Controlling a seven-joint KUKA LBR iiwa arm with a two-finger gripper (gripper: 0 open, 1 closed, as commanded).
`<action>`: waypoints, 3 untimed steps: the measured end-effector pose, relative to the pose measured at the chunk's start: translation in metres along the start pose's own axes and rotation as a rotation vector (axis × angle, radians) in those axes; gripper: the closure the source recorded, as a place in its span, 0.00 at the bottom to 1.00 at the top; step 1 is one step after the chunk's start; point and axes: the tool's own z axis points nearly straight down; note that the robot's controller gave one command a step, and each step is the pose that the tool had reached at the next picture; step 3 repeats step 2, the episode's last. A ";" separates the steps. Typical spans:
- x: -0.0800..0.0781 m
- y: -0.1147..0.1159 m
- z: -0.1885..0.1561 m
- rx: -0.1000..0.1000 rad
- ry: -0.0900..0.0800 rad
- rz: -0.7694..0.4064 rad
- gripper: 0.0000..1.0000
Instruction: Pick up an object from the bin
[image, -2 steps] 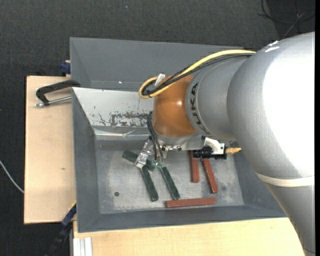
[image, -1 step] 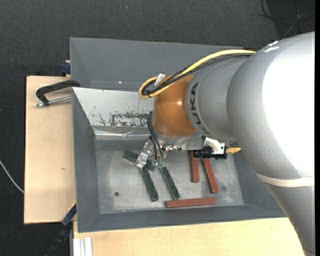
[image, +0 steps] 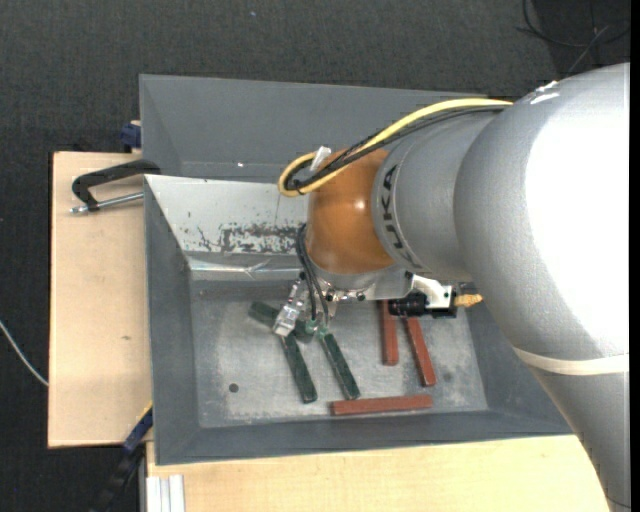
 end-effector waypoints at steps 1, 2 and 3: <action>0.001 -0.001 -0.006 0.005 0.005 0.000 1.00; 0.000 0.000 -0.019 0.004 0.003 0.000 1.00; 0.000 0.000 -0.019 0.004 0.003 0.000 1.00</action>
Offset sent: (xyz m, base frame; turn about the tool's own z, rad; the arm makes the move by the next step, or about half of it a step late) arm 0.0000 -0.0001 0.0337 0.0000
